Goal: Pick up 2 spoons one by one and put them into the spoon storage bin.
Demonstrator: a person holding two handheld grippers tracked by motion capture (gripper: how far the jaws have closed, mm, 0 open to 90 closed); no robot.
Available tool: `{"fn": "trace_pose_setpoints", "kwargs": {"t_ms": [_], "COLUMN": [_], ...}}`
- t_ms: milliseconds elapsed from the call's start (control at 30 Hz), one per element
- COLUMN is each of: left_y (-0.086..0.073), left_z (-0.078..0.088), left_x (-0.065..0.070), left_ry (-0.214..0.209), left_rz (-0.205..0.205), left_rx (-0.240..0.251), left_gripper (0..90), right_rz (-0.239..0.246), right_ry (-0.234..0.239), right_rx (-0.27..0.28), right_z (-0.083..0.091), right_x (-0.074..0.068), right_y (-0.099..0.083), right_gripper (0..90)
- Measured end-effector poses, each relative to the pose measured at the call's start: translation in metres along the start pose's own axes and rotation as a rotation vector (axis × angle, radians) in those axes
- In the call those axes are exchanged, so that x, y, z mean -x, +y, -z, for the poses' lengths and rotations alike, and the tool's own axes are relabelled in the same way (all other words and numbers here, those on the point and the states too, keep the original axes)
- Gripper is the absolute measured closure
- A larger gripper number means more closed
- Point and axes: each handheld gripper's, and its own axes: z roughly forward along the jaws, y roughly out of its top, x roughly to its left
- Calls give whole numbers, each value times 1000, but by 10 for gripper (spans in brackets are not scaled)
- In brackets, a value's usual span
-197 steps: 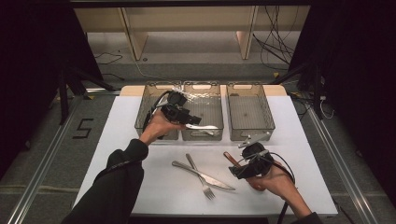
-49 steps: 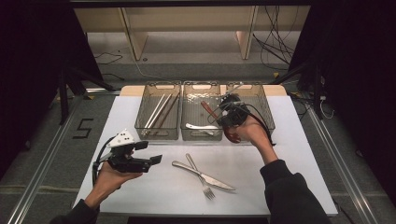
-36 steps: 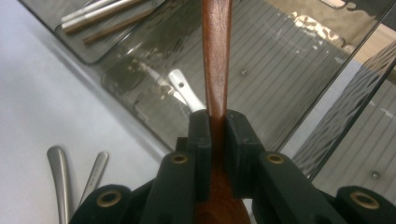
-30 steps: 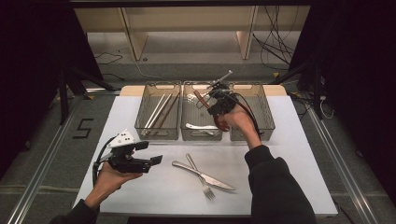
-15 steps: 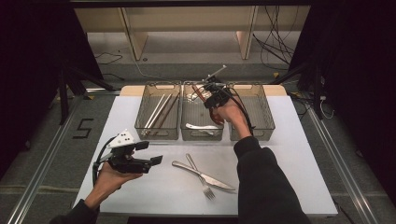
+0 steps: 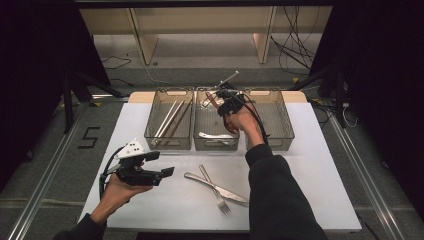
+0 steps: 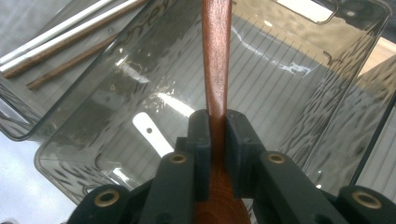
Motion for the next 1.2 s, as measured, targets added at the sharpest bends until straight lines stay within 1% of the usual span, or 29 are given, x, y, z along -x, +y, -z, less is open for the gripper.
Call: {"fn": "trace_pose_setpoints", "kwargs": {"t_ms": [100,167,200,233,300,333,400,433,533,600,700,800,900,933,1000,1067,1200], "left_y": [0,0,0,0,0,0,0,0,0,0,0,0,0,0,0,0,0], "left_z": [0,0,0,0,0,0,0,0,0,0,0,0,0,0,0,0,0], "left_x": [0,0,0,0,0,0,0,0,-1,-1,0,0,0,-1,0,-1,0], "left_ry": [0,0,0,2,1,1,1,0,3,4,4,4,5,6,6,6,7], "left_rz": [0,1,1,-3,-1,1,-1,1,-1,-4,6,1,4,-2,2,2,2], "left_rx": [1,0,1,1,1,2,1,1,1,-1,5,0,3,0,2,2,3], "left_gripper": [193,193,193,193,193,193,193,193,192,192,192,191,190,191,191,190,190], "right_rz": [-5,3,4,0,-7,-2,1,-6,15,32,57,74,89,95,114,135,170], "right_ry": [-7,-7,-5,-1,6,7,13,24,51,58,84,108,129,136,153,170,183], "right_rx": [-6,-3,-1,3,7,6,8,9,32,45,61,81,95,100,106,104,97], "right_z": [-2,-3,-4,-4,-3,-3,0,1,7,11,20,27,34,36,41,45,50], "right_x": [0,0,-1,-1,-1,-2,-2,-3,-6,-10,-16,-22,-27,-29,-33,-37,-43], "right_y": [0,0,0,0,0,0,0,0,-3,-6,-12,-18,-25,-27,-34,-40,-53], "right_gripper": [812,806,786,740,730,716,634,614,537,497,454,425,415,406,388,367,351]}}
